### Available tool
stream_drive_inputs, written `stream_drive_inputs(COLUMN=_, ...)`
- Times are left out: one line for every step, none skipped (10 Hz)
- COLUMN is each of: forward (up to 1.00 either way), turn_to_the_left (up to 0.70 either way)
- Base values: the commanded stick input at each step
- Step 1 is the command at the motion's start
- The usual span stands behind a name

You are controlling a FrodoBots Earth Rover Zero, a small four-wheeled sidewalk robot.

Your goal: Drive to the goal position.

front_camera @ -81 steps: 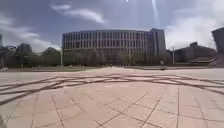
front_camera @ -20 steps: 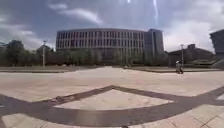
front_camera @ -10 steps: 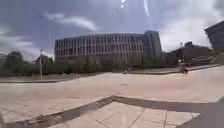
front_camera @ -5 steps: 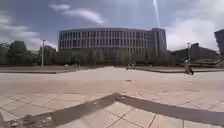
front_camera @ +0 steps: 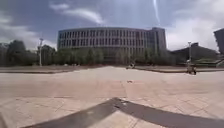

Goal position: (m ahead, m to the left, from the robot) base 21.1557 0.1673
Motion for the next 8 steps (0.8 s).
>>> stream_drive_inputs(forward=0.7, turn_to_the_left=0.0)
stream_drive_inputs(forward=0.7, turn_to_the_left=0.0)
stream_drive_inputs(forward=0.7, turn_to_the_left=0.0)
stream_drive_inputs(forward=0.7, turn_to_the_left=0.0)
stream_drive_inputs(forward=0.7, turn_to_the_left=0.0)
stream_drive_inputs(forward=0.7, turn_to_the_left=0.0)
stream_drive_inputs(forward=0.7, turn_to_the_left=0.0)
stream_drive_inputs(forward=0.7, turn_to_the_left=0.0)
